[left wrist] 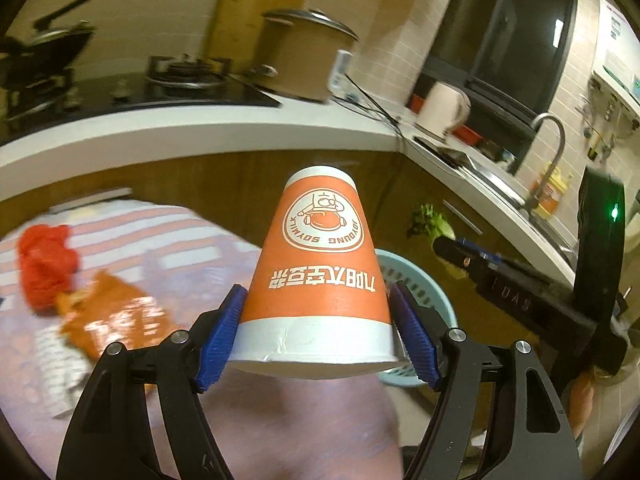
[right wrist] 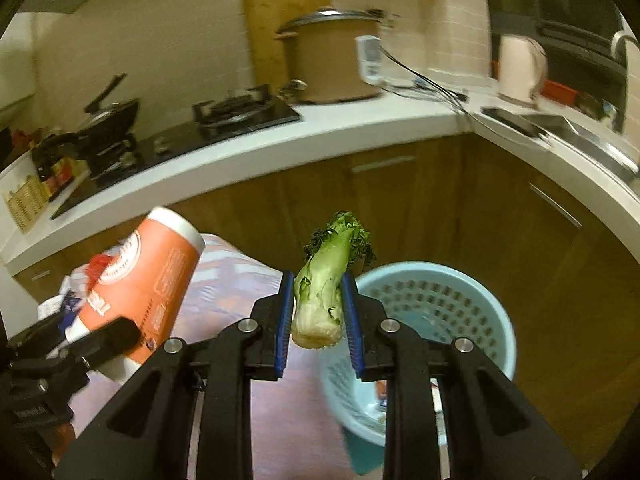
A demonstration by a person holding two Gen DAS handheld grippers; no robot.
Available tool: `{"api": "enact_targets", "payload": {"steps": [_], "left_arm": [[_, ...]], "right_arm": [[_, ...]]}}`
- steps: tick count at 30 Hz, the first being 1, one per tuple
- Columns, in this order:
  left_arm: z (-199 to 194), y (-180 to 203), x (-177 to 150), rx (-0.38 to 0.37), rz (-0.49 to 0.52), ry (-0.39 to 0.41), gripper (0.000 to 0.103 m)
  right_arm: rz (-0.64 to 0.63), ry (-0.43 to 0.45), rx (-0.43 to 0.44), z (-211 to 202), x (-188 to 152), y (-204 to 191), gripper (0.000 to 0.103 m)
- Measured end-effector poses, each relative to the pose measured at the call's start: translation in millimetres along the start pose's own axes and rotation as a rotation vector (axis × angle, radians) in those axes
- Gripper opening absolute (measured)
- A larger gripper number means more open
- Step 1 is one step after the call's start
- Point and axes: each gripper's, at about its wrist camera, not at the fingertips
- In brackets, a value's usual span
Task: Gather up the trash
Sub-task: 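Carry the cup and bok choy over the blue basket and open both tools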
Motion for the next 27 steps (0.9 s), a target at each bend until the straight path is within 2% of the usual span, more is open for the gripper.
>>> {"api": "enact_targets", "payload": {"steps": [5,12,18,21,27], "left_arm": [[44,26,-3,-0.045,0.008,-0.06,0.071],[102,44,-21,-0.047,0.017,-0.153,0.073],[140,70,-46,-0.036,0.128,-0.218,0.074],[159,76,-55,-0.043,0.129,-0.265,0.074],[173,86,-66,-0.045,0.179,-0.307,0.076]], "right_arm": [[0.046,-0.069,-0.027,22,-25,37,0.021],[0.137,-0.196,-0.045,64,-67,82,0.021],[0.189,-0.302,-0.04,89,-96,106,0.021],[0.212,-0.334,-0.044,96,-107,114,0.021],[0.236,-0.347,-0.062,99,-115,123,0.023]]}}
Point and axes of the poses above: each gripper's, at about its wrist camera, not at the fingertips, and z roughly the way its jaws point, y to its right, x to its top, and after that the axes turned 6 degrees about -z, right-handed
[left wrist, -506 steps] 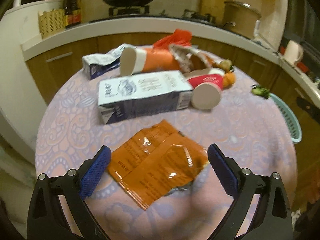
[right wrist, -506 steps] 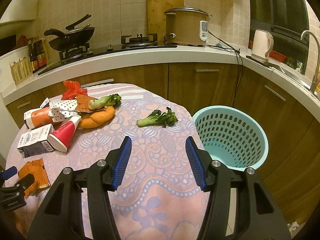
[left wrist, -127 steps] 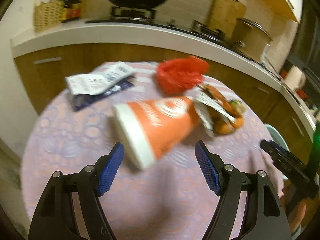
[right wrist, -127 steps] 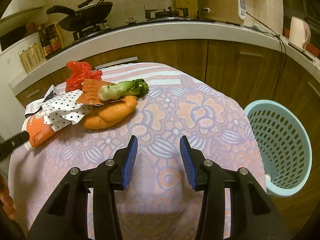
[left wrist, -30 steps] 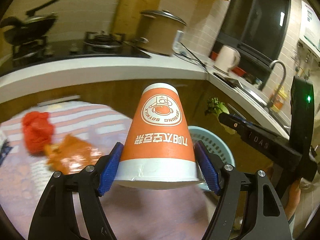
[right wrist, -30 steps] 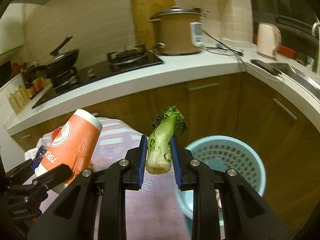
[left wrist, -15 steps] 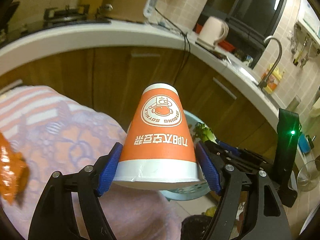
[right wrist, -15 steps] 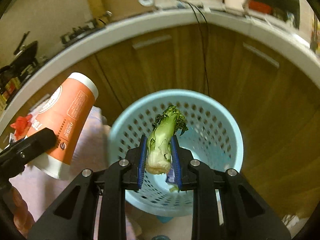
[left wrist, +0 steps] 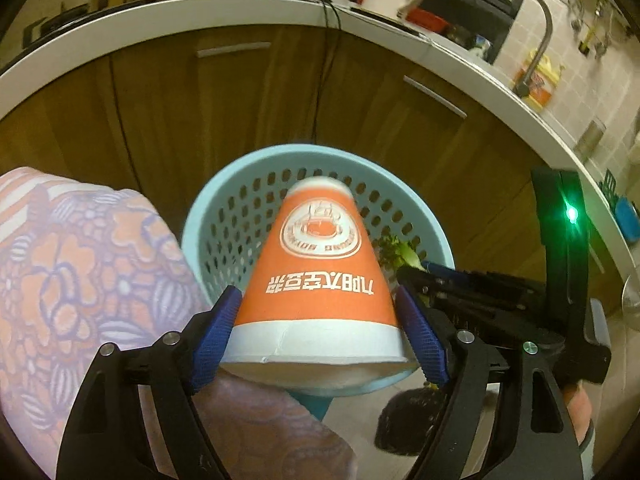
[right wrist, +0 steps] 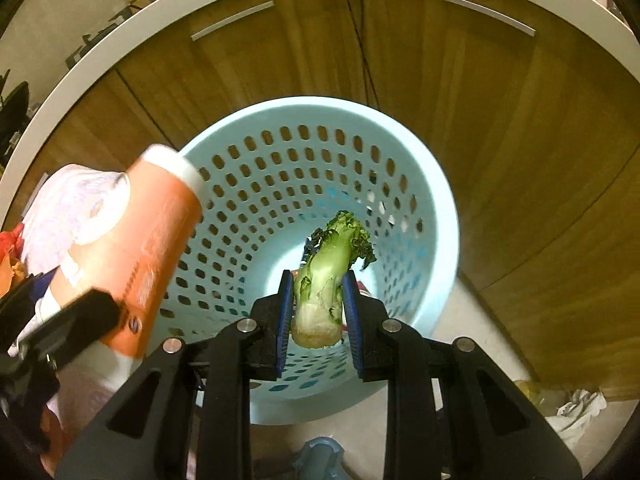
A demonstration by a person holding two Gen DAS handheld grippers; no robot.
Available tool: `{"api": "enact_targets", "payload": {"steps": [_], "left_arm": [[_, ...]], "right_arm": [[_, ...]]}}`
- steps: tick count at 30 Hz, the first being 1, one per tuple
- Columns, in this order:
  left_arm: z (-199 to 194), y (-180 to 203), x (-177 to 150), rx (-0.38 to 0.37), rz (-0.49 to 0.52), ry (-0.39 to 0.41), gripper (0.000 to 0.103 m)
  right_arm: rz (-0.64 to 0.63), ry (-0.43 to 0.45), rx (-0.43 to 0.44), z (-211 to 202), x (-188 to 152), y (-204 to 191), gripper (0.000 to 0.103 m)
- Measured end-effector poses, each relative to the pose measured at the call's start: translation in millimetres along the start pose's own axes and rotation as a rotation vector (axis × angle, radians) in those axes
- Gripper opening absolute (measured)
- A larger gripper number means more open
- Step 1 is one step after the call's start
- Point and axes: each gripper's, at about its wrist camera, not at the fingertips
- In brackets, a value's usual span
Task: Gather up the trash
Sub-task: 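Carry the cup and bok choy over the blue basket and open both tools, then swing both tools back toward the table items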
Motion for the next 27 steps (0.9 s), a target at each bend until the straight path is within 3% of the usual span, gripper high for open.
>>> {"api": "enact_targets", "payload": {"steps": [3,5,14,21,27], "left_arm": [[-8,-4,-2,0.007,0.001,0.003,0.077],[-13,-6,-2,0.007,-0.002,0.007,0.078],[-58,-19,-15,0.011,-0.014,0.084,0.078],[-124,-44,-26,0.013,-0.07,0.206,0.078],[-185,-73,-44,0.081,-0.122,0.313,0.078]], "right_arm": [[0.018,0.008,0.001,-2,3,5,0.029],[0.032,0.041,-0.01,-9,5,6,0.052],[0.009,0.132,0.018,-47,9,-16,0.052],[-0.094,0.215,0.065,-89,16,-73,0.052],[-0.205,0.261,0.123,-109,16,-140,0.052]]}}
Point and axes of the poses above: each gripper's, at about its wrist camera, not at the fingertips, and z roughly the way its jaws point, y to its right, x to its top, and after that the axes turned 6 degrees about -z, right-handed
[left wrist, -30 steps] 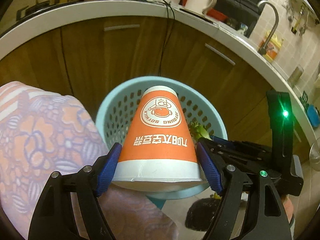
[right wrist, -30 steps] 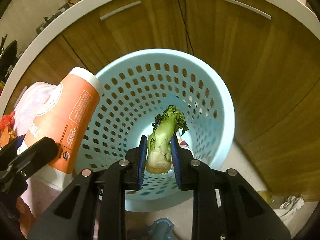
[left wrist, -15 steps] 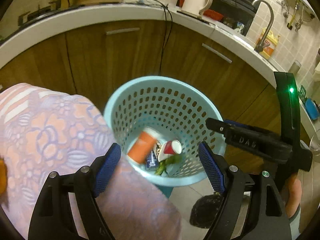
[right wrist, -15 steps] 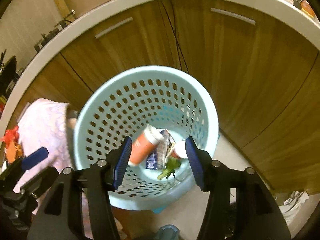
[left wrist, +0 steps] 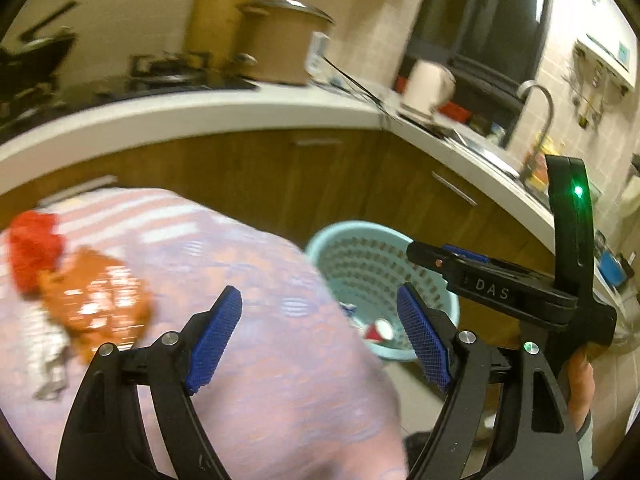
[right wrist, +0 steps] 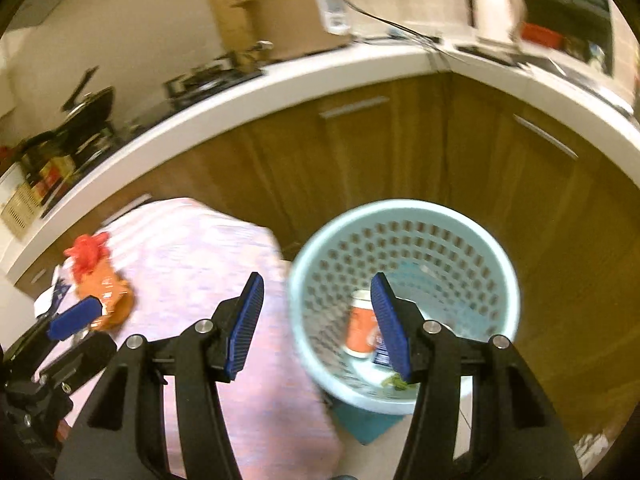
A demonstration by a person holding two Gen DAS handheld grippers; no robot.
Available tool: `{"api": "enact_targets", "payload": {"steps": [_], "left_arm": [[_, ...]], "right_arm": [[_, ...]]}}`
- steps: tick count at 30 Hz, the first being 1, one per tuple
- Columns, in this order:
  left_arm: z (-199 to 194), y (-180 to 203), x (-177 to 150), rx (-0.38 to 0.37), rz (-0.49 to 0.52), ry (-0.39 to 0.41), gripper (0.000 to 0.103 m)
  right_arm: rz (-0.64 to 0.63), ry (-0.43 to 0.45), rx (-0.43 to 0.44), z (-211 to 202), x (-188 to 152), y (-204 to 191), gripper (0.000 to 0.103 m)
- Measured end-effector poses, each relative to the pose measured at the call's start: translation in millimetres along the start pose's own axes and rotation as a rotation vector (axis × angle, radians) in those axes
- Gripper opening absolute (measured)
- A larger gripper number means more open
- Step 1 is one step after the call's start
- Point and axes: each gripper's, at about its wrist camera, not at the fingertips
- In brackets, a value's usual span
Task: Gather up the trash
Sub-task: 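Swing both tools back toward the table items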
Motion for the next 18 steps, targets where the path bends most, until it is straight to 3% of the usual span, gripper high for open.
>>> {"api": "enact_targets", "payload": {"steps": [8,18], "left_arm": [[-67,-72,-2,0.103,-0.133,0.102,0.078],[-102,-166,-18,0.286,-0.306,0.116,0.078]], "right_arm": [[-0.122,-0.003,0.094,15,1,-83,0.052],[-0.219,-0.016,0.168,37,-12,-147,0.052]]}}
Point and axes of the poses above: each gripper's, at about its wrist camera, not at the fingertips, and z roughly the way its jaws point, y to its right, x to its top, and after that the axes turned 6 degrees about -z, right-handed
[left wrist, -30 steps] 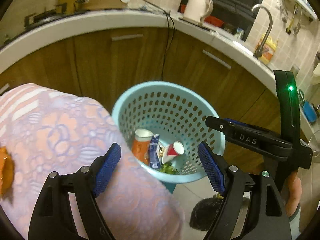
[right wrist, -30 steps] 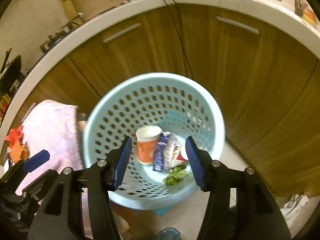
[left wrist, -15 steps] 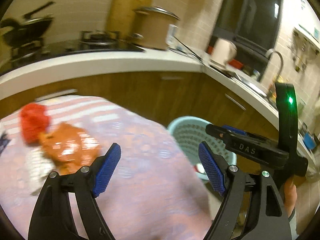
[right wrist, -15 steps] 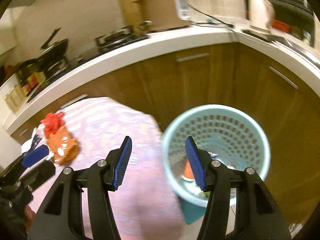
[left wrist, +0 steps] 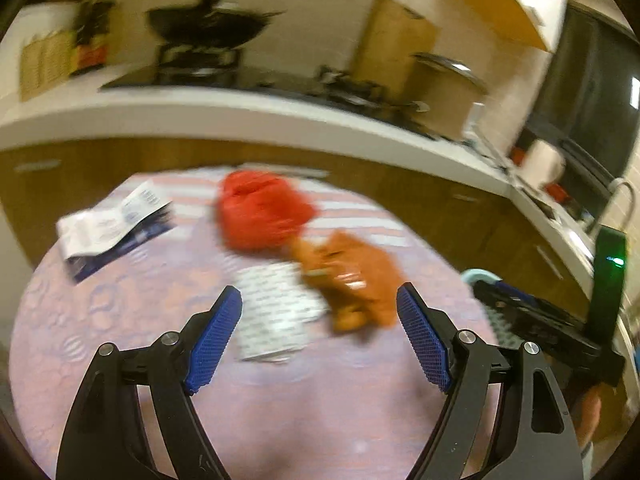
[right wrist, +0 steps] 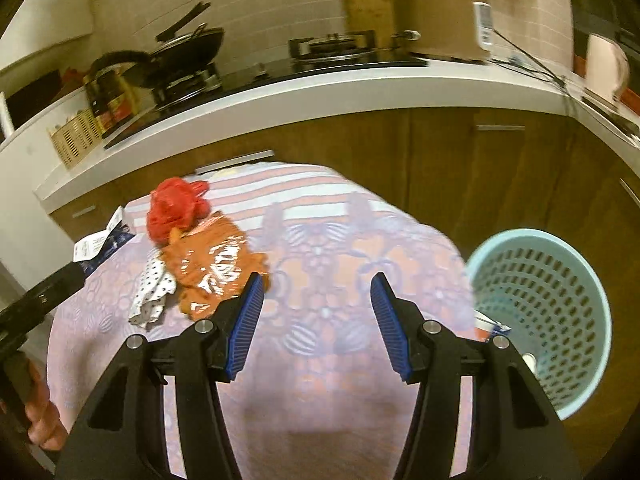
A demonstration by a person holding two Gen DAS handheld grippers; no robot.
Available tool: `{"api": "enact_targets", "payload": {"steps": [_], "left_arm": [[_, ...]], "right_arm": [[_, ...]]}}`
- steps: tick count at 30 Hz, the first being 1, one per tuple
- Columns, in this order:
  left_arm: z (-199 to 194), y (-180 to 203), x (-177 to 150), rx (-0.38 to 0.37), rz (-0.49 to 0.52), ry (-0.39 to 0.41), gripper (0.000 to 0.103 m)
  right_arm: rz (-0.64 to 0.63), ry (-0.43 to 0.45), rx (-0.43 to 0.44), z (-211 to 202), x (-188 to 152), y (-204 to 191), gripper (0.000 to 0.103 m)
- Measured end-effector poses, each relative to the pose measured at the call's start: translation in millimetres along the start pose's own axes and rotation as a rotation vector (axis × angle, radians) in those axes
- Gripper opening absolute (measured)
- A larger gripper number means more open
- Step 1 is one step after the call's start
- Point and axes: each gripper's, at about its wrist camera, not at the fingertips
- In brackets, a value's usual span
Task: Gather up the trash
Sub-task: 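Swing both tools back toward the table items, then grasp the polka-dot paper with the left tool while the right tool grasps the orange snack bag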
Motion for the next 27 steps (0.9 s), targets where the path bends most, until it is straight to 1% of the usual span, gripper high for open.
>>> {"api": "enact_targets", "payload": {"steps": [3,6,7,12,14,16,17,18,19,20,21,23,24,25,27], "left_arm": [[18,-21,-1,0.02,-0.043,-0.07,0.078],[37,-31,-5,0.024,-0.046,-0.129,0.078],[45,-32,-7,0.037,-0.043,-0.141,0.078],[71,-34,-7,0.085,-0.04,-0.16,0.078],[79,-33,-6,0.101,-0.034,-0.156,0.076],[83,-32,-6,0.113,-0.019,-0.149,0.067],[84,-30,-7,0.13,0.006,-0.141,0.056],[86,-29,-8,0.147,0.027,-0.136,0.042],[86,-30,-10,0.158,0.042,-0.128,0.033],[84,-33,-9,0.157,0.03,-0.118,0.026],[82,-37,-8,0.145,0.01,-0.114,0.018],[79,-50,-7,0.083,-0.056,-0.117,0.005],[78,-55,-7,0.069,-0.078,-0.12,0.005],[77,-56,-7,0.065,-0.087,-0.116,0.005],[74,-53,-8,0.076,-0.071,-0.092,0.004]], "right_arm": [[-0.01,-0.005,0.031,8,3,-11,0.052],[-0.027,-0.005,0.04,11,7,-20,0.052],[-0.035,-0.003,0.044,11,9,-22,0.052],[-0.108,-0.008,0.073,16,20,-41,0.054],[-0.14,-0.008,0.082,19,23,-48,0.058],[-0.174,-0.011,0.093,24,25,-56,0.059],[-0.187,-0.014,0.097,27,26,-60,0.06],[-0.203,-0.018,0.099,30,27,-64,0.062],[-0.216,-0.021,0.097,34,27,-67,0.064],[-0.224,-0.023,0.095,37,28,-70,0.066],[-0.236,-0.026,0.093,41,28,-73,0.067],[-0.248,-0.038,0.099,49,28,-77,0.072],[-0.251,-0.043,0.102,51,28,-78,0.073],[-0.255,-0.05,0.102,55,28,-80,0.077],[-0.262,-0.058,0.099,61,28,-82,0.08]]}}
Point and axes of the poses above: each gripper's, at about its wrist camera, not at the fingertips, and z roughly the way its jaws point, y to its right, x to its top, and after that the axes turned 6 degrees about -z, right-handed
